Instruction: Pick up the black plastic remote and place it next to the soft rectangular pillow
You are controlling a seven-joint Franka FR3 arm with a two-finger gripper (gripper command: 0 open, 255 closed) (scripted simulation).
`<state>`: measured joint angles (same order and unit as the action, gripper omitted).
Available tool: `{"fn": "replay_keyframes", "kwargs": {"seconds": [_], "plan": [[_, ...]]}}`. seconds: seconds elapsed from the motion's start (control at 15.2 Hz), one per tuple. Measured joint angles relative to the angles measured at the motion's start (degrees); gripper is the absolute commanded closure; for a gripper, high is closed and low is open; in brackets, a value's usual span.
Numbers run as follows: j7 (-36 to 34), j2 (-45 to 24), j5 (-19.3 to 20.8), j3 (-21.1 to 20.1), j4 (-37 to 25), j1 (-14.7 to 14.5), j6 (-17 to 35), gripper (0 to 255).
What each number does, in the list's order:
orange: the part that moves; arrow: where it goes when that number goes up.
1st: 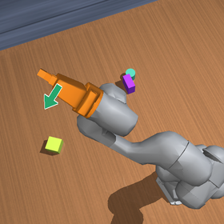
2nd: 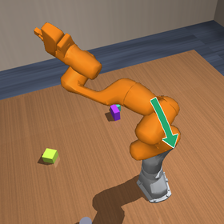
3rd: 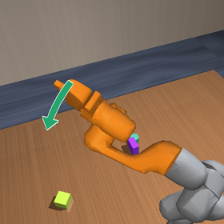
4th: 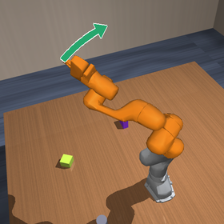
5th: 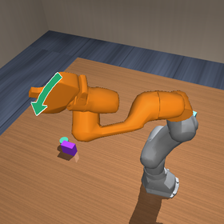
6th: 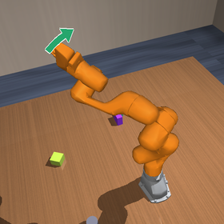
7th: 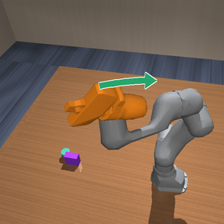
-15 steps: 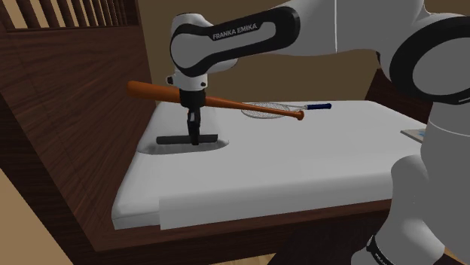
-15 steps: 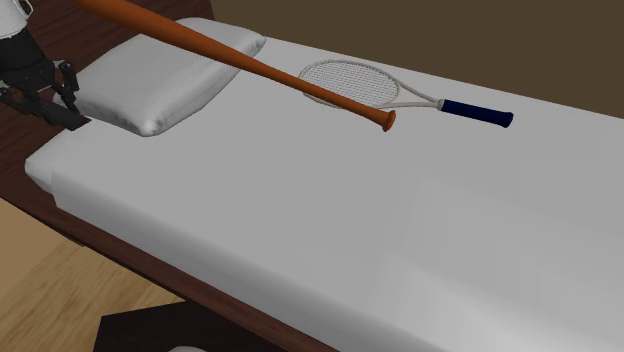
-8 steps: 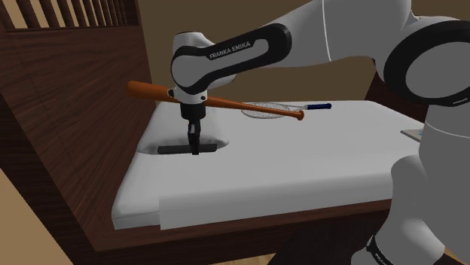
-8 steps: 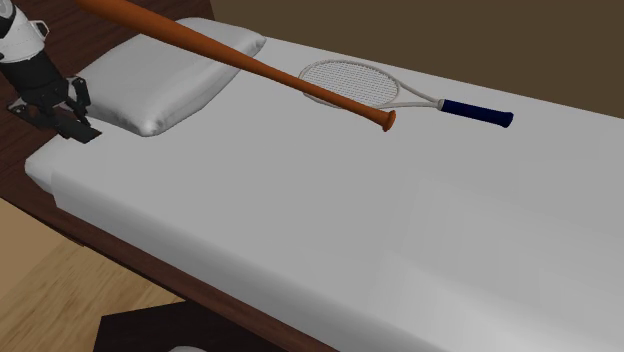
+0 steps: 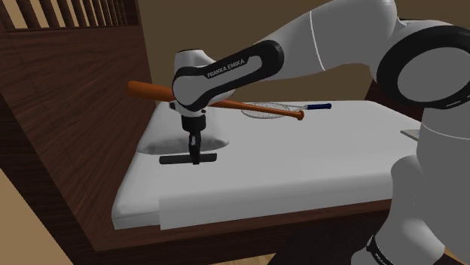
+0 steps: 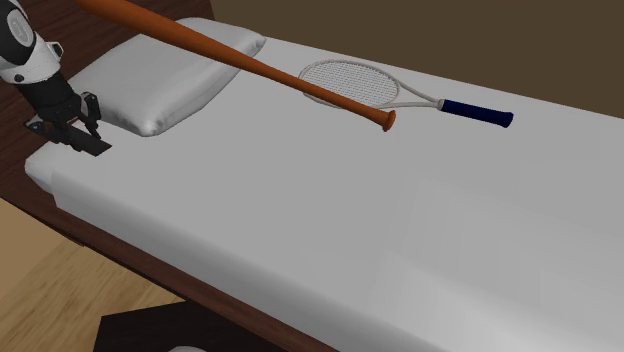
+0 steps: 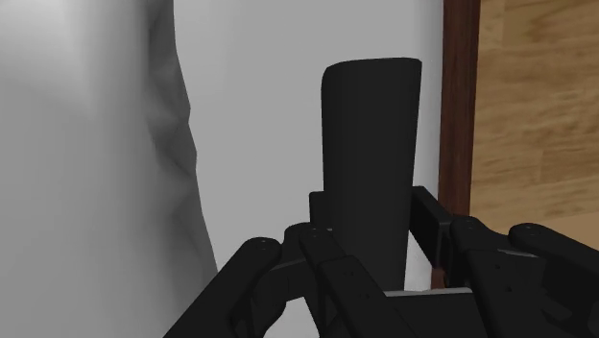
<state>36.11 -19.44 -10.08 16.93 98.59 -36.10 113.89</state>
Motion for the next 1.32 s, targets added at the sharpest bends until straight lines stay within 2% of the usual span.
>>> {"fn": "replay_keyframes", "kwargs": {"seconds": [0.73,1.12,1.19,1.32], "plan": [[1.3,-3.5,-1.6,-0.6,4.0,0.3,7.3,255],[1.5,-3.6,-1.7,-0.7,4.2,0.3,7.8,255],[1.5,-3.7,-1.7,-0.7,4.2,0.3,7.7,0],[1.5,-3.7,-1.7,-0.7,4.3,0.3,7.7,0]]}}
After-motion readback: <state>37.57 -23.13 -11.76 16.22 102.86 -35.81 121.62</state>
